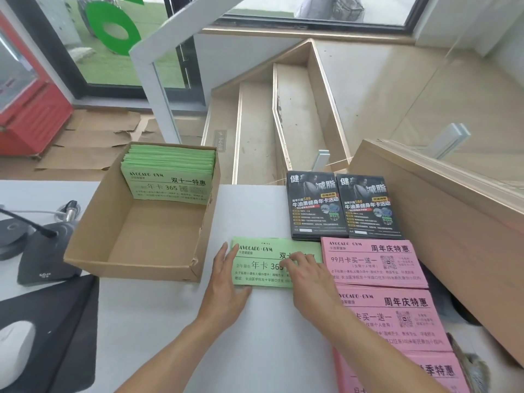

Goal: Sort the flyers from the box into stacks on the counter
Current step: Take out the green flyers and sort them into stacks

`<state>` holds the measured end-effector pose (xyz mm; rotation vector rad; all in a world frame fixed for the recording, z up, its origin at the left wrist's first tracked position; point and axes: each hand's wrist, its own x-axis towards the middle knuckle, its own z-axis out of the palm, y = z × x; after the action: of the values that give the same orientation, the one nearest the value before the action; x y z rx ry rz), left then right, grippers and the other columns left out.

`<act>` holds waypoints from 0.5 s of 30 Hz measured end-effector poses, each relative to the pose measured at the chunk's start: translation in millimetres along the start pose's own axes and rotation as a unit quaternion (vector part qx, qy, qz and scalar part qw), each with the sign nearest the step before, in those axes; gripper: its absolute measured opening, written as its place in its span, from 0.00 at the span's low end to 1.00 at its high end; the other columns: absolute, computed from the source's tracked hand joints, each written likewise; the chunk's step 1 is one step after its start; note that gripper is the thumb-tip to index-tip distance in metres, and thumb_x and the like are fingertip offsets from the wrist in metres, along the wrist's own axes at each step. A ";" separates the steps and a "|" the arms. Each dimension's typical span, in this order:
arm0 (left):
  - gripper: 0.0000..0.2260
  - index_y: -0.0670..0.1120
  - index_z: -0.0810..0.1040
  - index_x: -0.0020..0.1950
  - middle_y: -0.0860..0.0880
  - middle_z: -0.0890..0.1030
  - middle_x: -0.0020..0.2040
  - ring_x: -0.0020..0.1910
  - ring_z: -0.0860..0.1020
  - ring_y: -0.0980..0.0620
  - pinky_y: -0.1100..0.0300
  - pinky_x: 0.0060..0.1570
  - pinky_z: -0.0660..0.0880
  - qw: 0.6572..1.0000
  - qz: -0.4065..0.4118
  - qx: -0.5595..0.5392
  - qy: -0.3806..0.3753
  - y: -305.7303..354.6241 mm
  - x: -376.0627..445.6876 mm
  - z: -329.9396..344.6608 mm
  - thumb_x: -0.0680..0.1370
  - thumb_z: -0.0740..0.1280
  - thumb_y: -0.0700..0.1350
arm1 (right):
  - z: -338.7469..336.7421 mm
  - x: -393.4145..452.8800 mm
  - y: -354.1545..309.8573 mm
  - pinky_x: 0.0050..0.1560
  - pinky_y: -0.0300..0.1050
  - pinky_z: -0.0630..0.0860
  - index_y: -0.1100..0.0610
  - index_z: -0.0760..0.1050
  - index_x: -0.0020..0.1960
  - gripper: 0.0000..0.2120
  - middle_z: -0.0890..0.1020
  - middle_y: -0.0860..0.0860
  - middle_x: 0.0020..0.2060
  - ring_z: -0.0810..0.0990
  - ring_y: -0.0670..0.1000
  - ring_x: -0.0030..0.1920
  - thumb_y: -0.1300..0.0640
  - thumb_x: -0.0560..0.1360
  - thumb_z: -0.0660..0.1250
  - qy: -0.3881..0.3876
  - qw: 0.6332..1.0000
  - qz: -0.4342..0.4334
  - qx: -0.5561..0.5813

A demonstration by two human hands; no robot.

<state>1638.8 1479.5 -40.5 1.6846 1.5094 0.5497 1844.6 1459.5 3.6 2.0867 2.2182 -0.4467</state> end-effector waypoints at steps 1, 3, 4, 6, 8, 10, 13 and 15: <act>0.44 0.56 0.54 0.82 0.62 0.47 0.81 0.77 0.52 0.68 0.77 0.68 0.54 1.000 -0.006 0.003 0.000 1.1 -1.3 2.6 0.74 0.75 0.38 | -0.3 0.0 -1.2 0.61 0.49 0.70 0.48 0.67 0.71 0.33 0.69 0.47 0.65 0.69 0.53 0.64 0.70 0.69 0.59 -0.001 1.000 0.004 0.006; 0.45 0.56 0.51 0.82 0.63 0.43 0.81 0.81 0.48 0.60 0.65 0.76 0.53 1.000 -0.012 0.013 0.000 4.1 -4.3 8.7 0.74 0.75 0.40 | -1.3 0.3 -3.7 0.61 0.49 0.71 0.48 0.67 0.71 0.33 0.69 0.47 0.65 0.69 0.53 0.64 0.70 0.69 0.59 -0.005 1.000 0.012 0.015; 0.45 0.56 0.51 0.82 0.63 0.43 0.80 0.81 0.45 0.59 0.63 0.77 0.51 1.000 -0.012 0.019 0.003 6.6 -6.5 10.9 0.74 0.75 0.41 | -1.3 0.9 -4.7 0.61 0.49 0.71 0.48 0.67 0.71 0.33 0.69 0.47 0.65 0.68 0.53 0.64 0.70 0.69 0.59 -0.007 1.000 0.014 0.015; 0.43 0.56 0.52 0.82 0.63 0.44 0.81 0.80 0.45 0.62 0.66 0.76 0.50 0.999 0.007 0.025 0.019 12.1 -14.0 13.1 0.75 0.75 0.43 | -1.6 1.6 -6.2 0.61 0.48 0.71 0.49 0.66 0.71 0.33 0.68 0.48 0.65 0.68 0.53 0.65 0.69 0.69 0.60 -0.014 1.000 0.014 0.010; 0.39 0.57 0.57 0.80 0.63 0.52 0.81 0.79 0.51 0.64 0.66 0.76 0.54 0.998 0.055 0.008 0.041 18.7 -24.4 10.9 0.75 0.75 0.43 | -3.8 1.6 -9.3 0.62 0.48 0.70 0.49 0.65 0.72 0.32 0.67 0.48 0.67 0.67 0.53 0.66 0.68 0.70 0.61 -0.030 0.999 0.020 0.012; 0.34 0.56 0.66 0.77 0.62 0.63 0.78 0.78 0.61 0.60 0.63 0.75 0.60 0.990 0.110 -0.038 0.077 24.2 -34.7 2.9 0.75 0.75 0.39 | -6.3 1.3 -14.4 0.65 0.47 0.69 0.48 0.66 0.73 0.31 0.67 0.48 0.68 0.67 0.52 0.68 0.66 0.72 0.62 -0.011 0.999 0.033 0.031; 0.24 0.51 0.77 0.68 0.59 0.75 0.70 0.71 0.73 0.56 0.65 0.69 0.68 0.967 0.181 -0.077 0.163 34.6 -46.9 -19.3 0.75 0.73 0.36 | -6.0 -2.2 -27.8 0.64 0.46 0.68 0.47 0.68 0.73 0.26 0.69 0.46 0.67 0.69 0.51 0.67 0.60 0.76 0.63 0.032 0.999 0.021 0.035; 0.17 0.48 0.80 0.63 0.57 0.79 0.65 0.66 0.77 0.56 0.67 0.65 0.70 0.948 0.209 -0.087 0.223 40.1 -51.2 -37.9 0.75 0.71 0.36 | -2.4 -3.3 -35.2 0.64 0.48 0.69 0.48 0.67 0.72 0.24 0.70 0.46 0.67 0.68 0.52 0.66 0.59 0.77 0.62 -0.028 0.999 0.016 0.019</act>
<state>1624.8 1441.2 22.7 1.8249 1.3460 1.3266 1810.6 1455.5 12.5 2.0985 2.1587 -0.5429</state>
